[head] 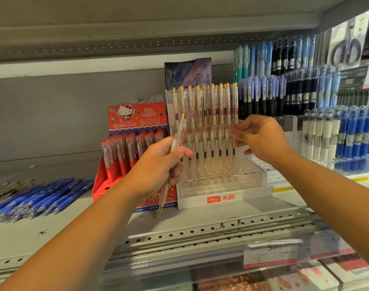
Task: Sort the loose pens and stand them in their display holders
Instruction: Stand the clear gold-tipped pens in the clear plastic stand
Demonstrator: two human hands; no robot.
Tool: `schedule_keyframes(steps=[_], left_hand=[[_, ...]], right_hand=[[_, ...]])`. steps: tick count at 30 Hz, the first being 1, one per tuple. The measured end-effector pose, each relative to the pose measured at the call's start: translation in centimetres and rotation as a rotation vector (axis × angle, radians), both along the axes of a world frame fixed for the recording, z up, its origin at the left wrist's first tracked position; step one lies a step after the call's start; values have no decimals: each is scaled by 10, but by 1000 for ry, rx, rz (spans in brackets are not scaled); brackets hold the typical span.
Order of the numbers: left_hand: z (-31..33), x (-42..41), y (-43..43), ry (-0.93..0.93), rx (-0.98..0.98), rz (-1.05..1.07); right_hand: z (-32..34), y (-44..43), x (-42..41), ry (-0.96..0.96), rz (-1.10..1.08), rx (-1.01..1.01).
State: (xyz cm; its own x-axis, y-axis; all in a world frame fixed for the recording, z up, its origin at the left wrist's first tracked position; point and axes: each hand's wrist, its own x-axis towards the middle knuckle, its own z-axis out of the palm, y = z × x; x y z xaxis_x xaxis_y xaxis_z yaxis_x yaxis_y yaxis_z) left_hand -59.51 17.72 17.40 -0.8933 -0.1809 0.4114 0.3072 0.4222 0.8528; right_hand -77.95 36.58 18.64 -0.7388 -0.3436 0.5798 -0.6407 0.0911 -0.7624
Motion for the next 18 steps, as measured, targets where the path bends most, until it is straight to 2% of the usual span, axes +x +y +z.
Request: schedule_keyframes(steps=[6,10,14,18], left_hand=[[1,0,2,52,62,-61],[1,0,2,92,41,9],[1,0,1,112,30,65],[1,0,4,120,18,45]], right_hand=[[-2,3,1,24,-39,17],[-4,4,4,131,-89,47],[-1,1,11,198,-184,-69],[4,-7,38,325,-54,-80]])
